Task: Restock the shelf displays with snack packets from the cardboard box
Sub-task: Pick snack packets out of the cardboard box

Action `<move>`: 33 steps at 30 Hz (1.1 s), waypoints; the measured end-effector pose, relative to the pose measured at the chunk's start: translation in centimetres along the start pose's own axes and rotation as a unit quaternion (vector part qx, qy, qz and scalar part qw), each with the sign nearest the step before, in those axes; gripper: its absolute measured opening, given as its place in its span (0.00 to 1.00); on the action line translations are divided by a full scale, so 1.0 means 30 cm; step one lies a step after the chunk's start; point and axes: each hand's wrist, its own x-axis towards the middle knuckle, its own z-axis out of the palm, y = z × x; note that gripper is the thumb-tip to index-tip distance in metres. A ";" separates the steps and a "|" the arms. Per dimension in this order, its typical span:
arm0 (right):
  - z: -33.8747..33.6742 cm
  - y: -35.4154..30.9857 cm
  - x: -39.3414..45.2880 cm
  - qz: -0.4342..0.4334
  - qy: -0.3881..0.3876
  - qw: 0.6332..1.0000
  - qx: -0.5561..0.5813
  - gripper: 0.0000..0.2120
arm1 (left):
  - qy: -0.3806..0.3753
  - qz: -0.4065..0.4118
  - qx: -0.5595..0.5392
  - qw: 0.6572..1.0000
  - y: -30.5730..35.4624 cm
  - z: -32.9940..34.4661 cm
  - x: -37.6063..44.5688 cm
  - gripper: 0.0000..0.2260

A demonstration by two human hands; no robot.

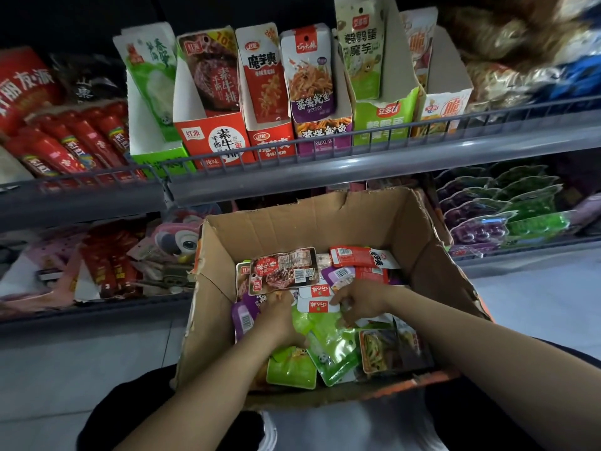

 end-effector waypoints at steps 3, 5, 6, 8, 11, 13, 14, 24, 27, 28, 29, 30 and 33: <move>-0.001 -0.001 -0.002 -0.005 -0.006 1.000 0.001 0.28 | 0.000 0.024 0.019 1.000 0.004 0.004 -0.008 0.42; -0.004 -0.007 -0.006 -0.005 -0.007 1.000 0.002 0.27 | -0.002 0.042 0.026 0.999 0.010 -0.011 -0.008 0.39; -0.006 -0.008 -0.008 -0.007 -0.009 1.000 0.005 0.27 | -0.007 0.043 0.024 0.999 0.012 -0.025 -0.007 0.37; -0.012 -0.012 -0.014 -0.014 -0.009 1.000 0.016 0.27 | -0.030 0.026 0.000 0.999 0.010 -0.057 -0.004 0.33; -0.020 -0.017 -0.018 -0.030 0.013 0.998 0.052 0.24 | -0.085 0.015 -0.040 0.995 0.006 -0.108 -0.008 0.28; -0.020 -0.023 -0.012 -0.047 0.040 0.994 0.089 0.23 | -0.129 0.023 -0.081 0.988 0.003 -0.151 -0.018 0.22; -0.018 -0.025 -0.007 -0.056 0.052 0.992 0.103 0.22 | -0.144 0.031 -0.102 0.984 0.000 -0.176 -0.025 0.18; -0.127 -0.102 -0.039 -0.067 0.125 0.910 0.389 0.05 | -0.039 0.046 -0.349 0.935 -0.018 -0.402 -0.079 0.03; -0.186 -0.117 -0.074 -0.070 0.149 0.862 0.479 0.04 | -0.032 0.050 -0.508 0.860 0.001 -0.468 -0.100 0.05; -0.202 -0.122 -0.082 -0.074 0.156 0.842 0.511 0.04 | -0.027 0.049 -0.554 0.830 0.007 -0.480 -0.105 0.06; -0.215 -0.128 -0.089 -0.078 0.161 0.822 0.541 0.05 | -0.023 0.049 -0.596 0.801 0.017 -0.486 -0.110 0.07; -0.225 -0.137 -0.098 -0.081 0.161 0.800 0.572 0.06 | -0.018 0.048 -0.629 0.776 0.027 -0.487 -0.112 0.09; -0.239 -0.162 -0.110 -0.090 0.149 0.748 0.640 0.08 | 0.021 0.062 -0.696 0.715 0.076 -0.479 -0.111 0.09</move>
